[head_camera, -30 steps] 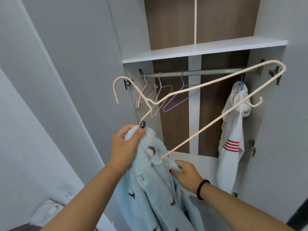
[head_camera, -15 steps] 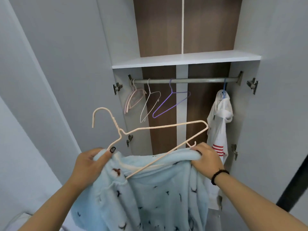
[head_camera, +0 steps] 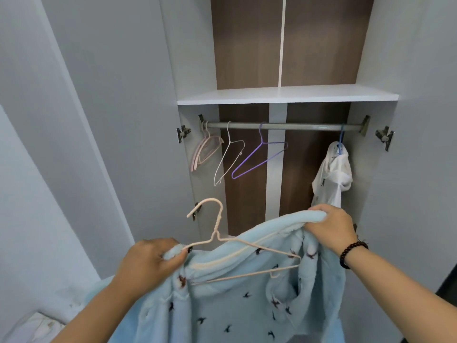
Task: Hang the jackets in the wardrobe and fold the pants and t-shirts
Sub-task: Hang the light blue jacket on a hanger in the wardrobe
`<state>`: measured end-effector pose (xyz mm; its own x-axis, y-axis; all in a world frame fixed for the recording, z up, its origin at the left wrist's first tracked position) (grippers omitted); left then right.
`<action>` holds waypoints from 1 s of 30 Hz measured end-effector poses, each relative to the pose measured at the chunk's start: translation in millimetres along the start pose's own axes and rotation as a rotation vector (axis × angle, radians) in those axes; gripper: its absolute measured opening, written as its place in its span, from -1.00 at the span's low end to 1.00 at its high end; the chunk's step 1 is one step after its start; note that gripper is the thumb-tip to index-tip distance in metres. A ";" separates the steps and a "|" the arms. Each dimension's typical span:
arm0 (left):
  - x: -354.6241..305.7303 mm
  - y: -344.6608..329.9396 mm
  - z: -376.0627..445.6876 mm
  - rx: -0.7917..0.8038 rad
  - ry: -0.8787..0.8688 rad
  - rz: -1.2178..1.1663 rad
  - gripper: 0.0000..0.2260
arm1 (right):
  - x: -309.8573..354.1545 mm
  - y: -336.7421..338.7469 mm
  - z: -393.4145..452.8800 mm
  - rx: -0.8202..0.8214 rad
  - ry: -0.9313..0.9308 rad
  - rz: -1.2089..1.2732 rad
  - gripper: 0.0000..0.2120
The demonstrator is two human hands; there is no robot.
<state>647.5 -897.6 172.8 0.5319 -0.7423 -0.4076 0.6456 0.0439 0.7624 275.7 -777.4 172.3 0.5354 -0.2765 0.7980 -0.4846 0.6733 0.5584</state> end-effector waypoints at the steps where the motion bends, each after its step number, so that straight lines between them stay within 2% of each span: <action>1: -0.6 -1.8 0.7 -0.015 0.033 0.027 -0.73 | 4.7 -1.5 0.4 -0.006 0.029 -0.043 -0.92; 4: -1.0 -7.1 4.2 -0.026 0.164 0.093 -0.67 | 12.7 -7.2 2.3 -0.010 0.106 -0.189 -0.93; 8: -7.1 -14.8 11.7 0.023 0.279 0.104 -0.70 | 10.6 -16.7 5.7 -0.001 0.053 -0.247 -0.92; 14: -21.2 -40.9 11.8 0.039 0.343 -0.231 -0.67 | 45.0 -49.1 -4.2 0.056 0.167 -0.223 -0.87; 18: -13.2 -36.4 11.9 -0.015 0.422 -0.365 -0.68 | 75.6 -46.6 -21.2 0.017 0.273 -0.127 -0.85; 20: -17.0 -36.2 16.0 -0.022 0.427 -0.397 -0.66 | 97.9 -51.0 -44.0 0.009 0.413 -0.102 -0.81; 23: -28.8 -41.3 23.8 -0.006 0.385 -0.455 -0.64 | 124.3 -56.4 -69.6 0.010 0.572 -0.024 -0.85; 27: -30.3 -31.4 30.5 -0.092 0.368 -0.545 -0.58 | 142.4 -44.7 -69.1 -0.023 0.604 0.081 -0.79; 30: -22.8 -10.6 33.6 -0.173 0.354 -0.556 -0.58 | 142.4 -33.7 -63.2 0.013 0.553 0.027 -0.59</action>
<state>610.1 -903.6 190.9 0.2241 -0.4233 -0.8778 0.9375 -0.1524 0.3128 412.1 -796.2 252.8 0.8043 0.1449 0.5762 -0.5102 0.6654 0.5449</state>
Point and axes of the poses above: each hand's wrist, its own z-axis towards the middle knuckle, its own y-axis out of the back of the hand, x = y × z, the point moved 7 cm from there along z, towards the middle knuckle, and after that the axes turned 3 degrees about -y, right-handed, at the moved point
